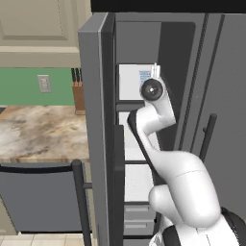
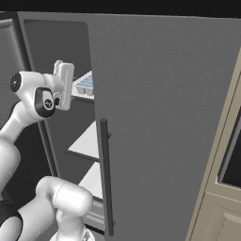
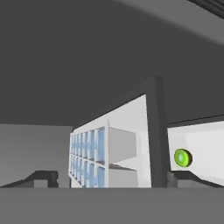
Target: Open the freezer door, pick up the ice cube tray from the freezer, and place it on the dining counter.
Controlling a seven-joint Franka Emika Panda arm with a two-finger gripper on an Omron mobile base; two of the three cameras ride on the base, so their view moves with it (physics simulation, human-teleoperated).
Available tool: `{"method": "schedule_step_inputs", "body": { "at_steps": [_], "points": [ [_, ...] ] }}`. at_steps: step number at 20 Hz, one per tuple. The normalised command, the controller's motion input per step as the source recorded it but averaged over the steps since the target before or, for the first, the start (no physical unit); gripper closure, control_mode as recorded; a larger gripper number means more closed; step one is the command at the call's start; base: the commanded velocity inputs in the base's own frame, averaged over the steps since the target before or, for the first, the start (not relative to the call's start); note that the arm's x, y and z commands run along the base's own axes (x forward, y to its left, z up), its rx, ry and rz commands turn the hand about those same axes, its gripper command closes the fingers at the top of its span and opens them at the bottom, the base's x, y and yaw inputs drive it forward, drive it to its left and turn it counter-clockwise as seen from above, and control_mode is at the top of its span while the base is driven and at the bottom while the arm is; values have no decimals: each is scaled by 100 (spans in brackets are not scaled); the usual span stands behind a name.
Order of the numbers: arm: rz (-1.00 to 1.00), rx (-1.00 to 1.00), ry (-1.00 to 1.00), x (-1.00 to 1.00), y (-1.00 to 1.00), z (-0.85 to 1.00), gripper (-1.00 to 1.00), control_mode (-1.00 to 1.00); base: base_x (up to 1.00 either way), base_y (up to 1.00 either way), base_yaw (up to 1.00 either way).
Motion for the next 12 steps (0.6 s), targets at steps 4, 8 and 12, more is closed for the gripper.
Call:
{"method": "schedule_step_inputs", "body": {
  "at_steps": [4, 8, 12],
  "points": [
    [0, 0, 1, 36, 3, -11, -100, -100, 0, 0, 0],
    [0, 0, 0, 30, 0, -3, -100, -100, 0, 0, 0],
    [0, 0, 0, 21, 0, 0, -100, -100, 0, 0, 0]
  ]
}}
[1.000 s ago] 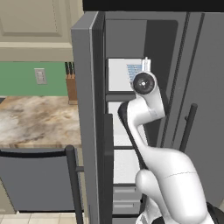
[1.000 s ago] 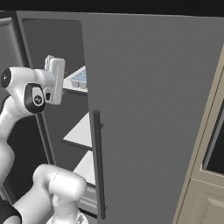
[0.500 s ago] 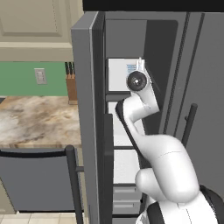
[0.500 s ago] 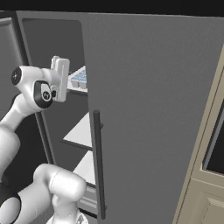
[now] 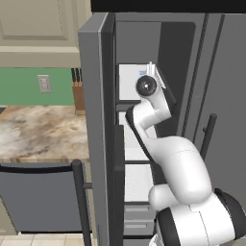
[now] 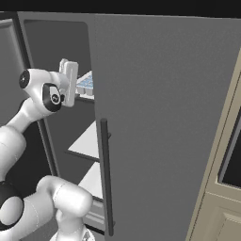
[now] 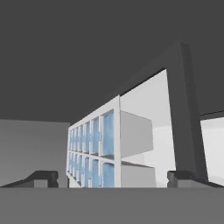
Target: Open the freezer door, pick up the ice cube tray from the freezer, and place it on the dining counter.
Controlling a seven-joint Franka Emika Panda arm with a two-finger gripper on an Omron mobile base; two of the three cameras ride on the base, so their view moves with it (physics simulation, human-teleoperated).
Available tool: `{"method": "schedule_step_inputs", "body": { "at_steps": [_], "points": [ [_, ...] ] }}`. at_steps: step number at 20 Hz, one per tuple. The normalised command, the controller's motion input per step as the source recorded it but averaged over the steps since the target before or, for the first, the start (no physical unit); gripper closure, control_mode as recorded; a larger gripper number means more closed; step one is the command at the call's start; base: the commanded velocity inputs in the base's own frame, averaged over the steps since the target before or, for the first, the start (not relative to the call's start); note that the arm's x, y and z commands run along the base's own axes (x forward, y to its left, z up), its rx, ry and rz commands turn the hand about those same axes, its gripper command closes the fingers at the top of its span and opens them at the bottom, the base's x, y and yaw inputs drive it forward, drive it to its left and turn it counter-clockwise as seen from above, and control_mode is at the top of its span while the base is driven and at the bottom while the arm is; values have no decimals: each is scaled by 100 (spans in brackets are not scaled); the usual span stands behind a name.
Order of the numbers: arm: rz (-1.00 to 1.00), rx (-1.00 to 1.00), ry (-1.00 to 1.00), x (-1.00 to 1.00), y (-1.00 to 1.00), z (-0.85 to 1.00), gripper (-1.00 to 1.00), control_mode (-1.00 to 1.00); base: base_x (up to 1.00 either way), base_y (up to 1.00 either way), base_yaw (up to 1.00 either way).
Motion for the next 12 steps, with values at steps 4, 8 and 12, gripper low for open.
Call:
{"method": "schedule_step_inputs", "body": {
  "at_steps": [4, 8, 12],
  "points": [
    [0, 0, 0, 18, 0, 0, -100, -100, 0, 0, 0],
    [0, 0, 0, 14, 0, 0, -100, -100, 0, 0, 0],
    [0, 0, 0, 9, 0, 0, -100, -100, 0, 0, 0]
  ]
}}
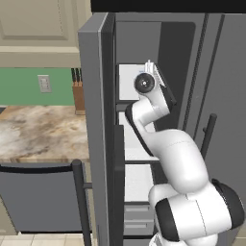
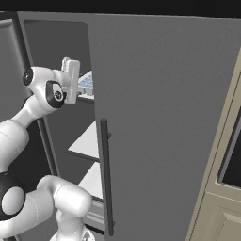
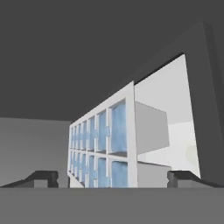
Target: Open the freezer door, pick up the ice cube tray from the freezer, and place it on the dining counter.
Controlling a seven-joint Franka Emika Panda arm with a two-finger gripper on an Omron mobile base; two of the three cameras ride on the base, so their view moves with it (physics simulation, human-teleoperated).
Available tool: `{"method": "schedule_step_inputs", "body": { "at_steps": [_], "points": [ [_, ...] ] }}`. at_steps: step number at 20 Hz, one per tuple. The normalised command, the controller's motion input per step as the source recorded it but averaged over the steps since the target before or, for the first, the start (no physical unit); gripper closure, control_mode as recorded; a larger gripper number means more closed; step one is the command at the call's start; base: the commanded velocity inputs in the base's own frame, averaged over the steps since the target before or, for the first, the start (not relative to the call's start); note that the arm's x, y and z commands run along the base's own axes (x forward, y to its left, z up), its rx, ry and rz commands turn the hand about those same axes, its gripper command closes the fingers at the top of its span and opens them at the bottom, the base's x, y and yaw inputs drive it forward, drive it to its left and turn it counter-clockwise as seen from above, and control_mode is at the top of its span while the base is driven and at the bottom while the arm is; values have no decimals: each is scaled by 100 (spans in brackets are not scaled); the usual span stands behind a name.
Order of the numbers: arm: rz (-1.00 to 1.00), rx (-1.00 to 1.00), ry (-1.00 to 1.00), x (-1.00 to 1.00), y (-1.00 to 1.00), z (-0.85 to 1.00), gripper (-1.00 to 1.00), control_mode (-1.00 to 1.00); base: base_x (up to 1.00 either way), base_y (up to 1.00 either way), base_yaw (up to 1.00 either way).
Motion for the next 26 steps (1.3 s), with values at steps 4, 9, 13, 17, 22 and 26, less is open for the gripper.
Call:
{"method": "schedule_step_inputs", "body": {
  "at_steps": [4, 9, 13, 17, 22, 26],
  "points": [
    [0, 0, 0, 13, 0, 0, -100, -100, 0, 0, 0],
    [0, 0, 0, 14, 0, 0, -100, -100, 0, 0, 0],
    [0, 0, 0, 8, 0, 0, -100, -100, 0, 0, 0],
    [0, 0, 0, 0, 0, 0, -100, -100, 0, 0, 0],
    [0, 0, 0, 0, 0, 0, -100, -100, 0, 0, 0],
    [0, 0, 0, 0, 0, 0, -100, -100, 0, 0, 0]
  ]
}}
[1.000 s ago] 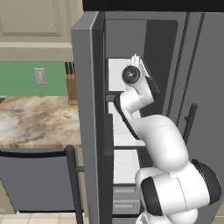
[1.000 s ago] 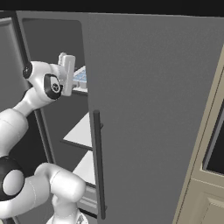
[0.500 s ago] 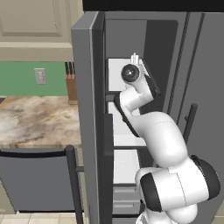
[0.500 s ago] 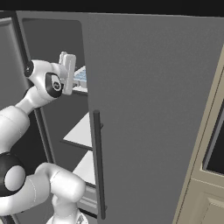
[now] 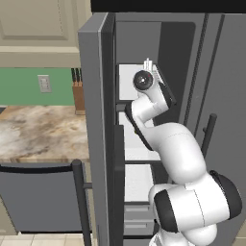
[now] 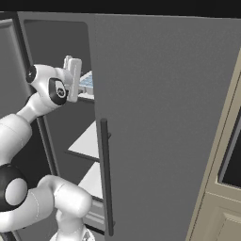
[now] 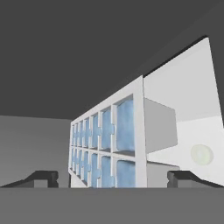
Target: Open the freezer door, pick up the ice cube tray from the freezer, and place it on the dining counter.
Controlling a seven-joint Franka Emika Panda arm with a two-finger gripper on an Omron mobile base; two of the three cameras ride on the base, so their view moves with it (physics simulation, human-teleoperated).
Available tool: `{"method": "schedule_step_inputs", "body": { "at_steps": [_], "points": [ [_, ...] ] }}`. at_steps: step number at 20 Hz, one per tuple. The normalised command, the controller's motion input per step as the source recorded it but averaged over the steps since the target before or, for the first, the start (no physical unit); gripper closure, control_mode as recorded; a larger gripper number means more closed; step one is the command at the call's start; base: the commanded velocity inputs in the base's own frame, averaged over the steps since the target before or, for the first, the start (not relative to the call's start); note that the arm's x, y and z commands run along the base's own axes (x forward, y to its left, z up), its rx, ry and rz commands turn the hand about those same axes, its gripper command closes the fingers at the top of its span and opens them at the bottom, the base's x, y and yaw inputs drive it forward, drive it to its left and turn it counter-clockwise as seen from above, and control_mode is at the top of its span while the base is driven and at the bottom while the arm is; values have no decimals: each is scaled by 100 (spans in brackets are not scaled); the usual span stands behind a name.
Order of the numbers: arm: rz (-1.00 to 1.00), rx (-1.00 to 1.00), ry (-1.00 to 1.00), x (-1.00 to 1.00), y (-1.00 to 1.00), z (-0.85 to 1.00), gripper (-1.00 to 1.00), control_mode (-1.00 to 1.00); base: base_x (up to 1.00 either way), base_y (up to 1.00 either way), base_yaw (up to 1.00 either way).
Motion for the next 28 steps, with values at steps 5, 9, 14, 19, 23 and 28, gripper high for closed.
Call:
{"method": "schedule_step_inputs", "body": {
  "at_steps": [5, 9, 14, 19, 23, 28],
  "points": [
    [0, 0, 0, 0, 0, 0, -100, -100, 0, 0, 0],
    [0, 0, 0, 0, 0, 0, 100, -100, 0, 0, 0],
    [0, 0, 0, 0, 0, 0, 100, -100, 0, 0, 0],
    [0, 0, 0, 0, 0, 0, 100, -100, 0, 0, 0],
    [0, 0, 0, 0, 0, 0, 100, -100, 0, 0, 0],
    [0, 0, 0, 0, 0, 0, 100, -100, 0, 0, 0]
  ]
}}
